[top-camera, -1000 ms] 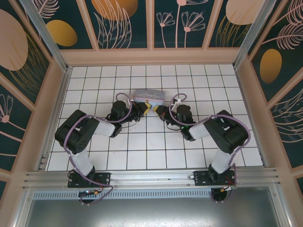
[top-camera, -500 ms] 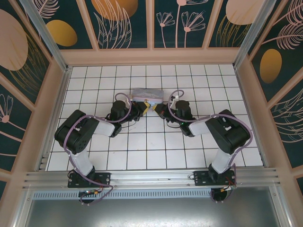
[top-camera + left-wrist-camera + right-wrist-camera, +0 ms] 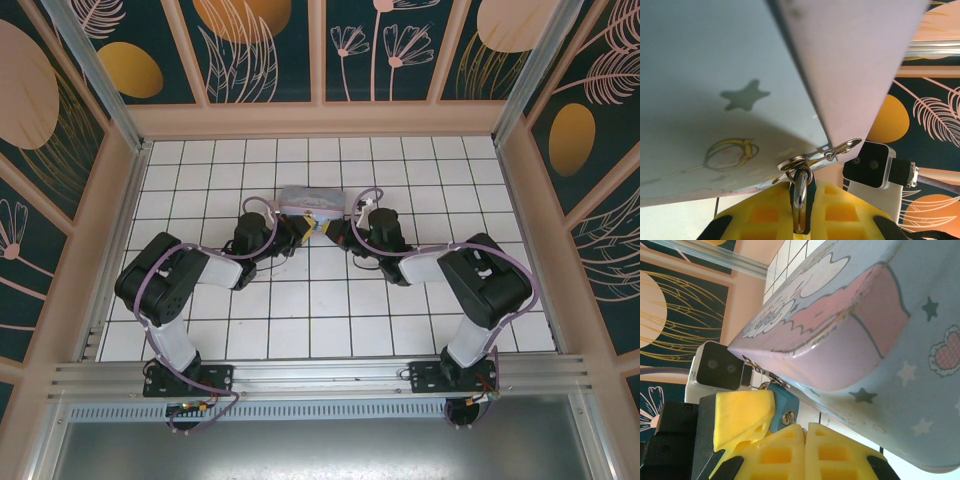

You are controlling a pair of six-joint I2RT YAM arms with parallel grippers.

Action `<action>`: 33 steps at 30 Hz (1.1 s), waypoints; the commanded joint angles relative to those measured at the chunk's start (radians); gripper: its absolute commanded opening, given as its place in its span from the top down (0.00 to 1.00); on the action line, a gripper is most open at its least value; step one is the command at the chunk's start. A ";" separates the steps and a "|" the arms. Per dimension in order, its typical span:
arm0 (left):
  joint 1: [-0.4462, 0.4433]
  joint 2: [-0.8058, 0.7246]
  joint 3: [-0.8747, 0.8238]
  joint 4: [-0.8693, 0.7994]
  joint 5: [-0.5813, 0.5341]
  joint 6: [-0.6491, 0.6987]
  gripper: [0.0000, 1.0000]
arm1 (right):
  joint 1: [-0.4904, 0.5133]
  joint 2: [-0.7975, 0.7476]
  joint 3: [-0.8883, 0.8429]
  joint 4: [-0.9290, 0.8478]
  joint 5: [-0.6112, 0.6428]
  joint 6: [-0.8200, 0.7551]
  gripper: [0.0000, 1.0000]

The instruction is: Unlock the padlock with the key

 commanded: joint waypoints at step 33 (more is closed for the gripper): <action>-0.059 -0.046 0.017 0.048 0.209 -0.121 1.00 | -0.034 0.052 0.111 0.185 -0.123 0.266 1.00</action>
